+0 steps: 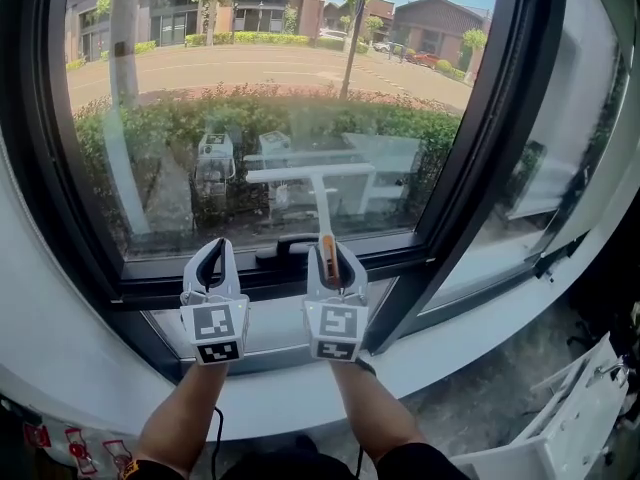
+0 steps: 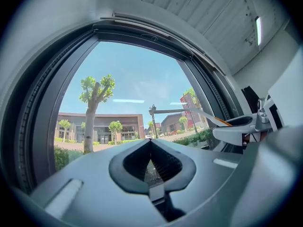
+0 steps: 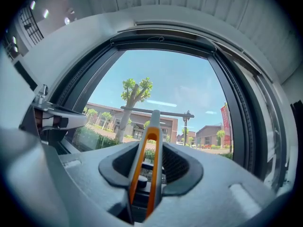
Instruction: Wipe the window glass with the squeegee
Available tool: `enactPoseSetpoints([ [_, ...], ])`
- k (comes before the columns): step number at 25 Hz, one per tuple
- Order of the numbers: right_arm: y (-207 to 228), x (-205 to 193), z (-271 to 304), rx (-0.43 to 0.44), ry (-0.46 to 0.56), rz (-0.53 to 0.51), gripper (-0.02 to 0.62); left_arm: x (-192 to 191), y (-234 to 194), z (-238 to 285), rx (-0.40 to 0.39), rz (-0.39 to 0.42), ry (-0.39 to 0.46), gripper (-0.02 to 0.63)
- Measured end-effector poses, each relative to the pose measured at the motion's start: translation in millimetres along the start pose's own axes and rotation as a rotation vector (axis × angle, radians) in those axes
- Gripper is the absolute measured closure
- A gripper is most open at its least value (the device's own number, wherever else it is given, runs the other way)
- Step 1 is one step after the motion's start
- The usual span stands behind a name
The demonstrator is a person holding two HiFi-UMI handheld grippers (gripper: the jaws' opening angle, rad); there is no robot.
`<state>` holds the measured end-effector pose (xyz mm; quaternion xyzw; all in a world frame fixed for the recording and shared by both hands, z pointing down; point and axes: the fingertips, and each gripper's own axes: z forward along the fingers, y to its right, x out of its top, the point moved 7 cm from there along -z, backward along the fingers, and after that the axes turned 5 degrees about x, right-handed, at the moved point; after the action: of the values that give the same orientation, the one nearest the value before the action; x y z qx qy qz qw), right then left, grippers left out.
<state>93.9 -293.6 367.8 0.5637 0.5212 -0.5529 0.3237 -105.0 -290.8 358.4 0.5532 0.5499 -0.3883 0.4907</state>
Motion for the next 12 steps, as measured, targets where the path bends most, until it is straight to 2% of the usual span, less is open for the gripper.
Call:
enactPoseSetpoints([
  [12,-5.2,-53.5,-19.5,0.003,-0.117,0.013,0.478,-42.0,19.7,-7.8,-0.047,0.001,-0.098,0.603],
])
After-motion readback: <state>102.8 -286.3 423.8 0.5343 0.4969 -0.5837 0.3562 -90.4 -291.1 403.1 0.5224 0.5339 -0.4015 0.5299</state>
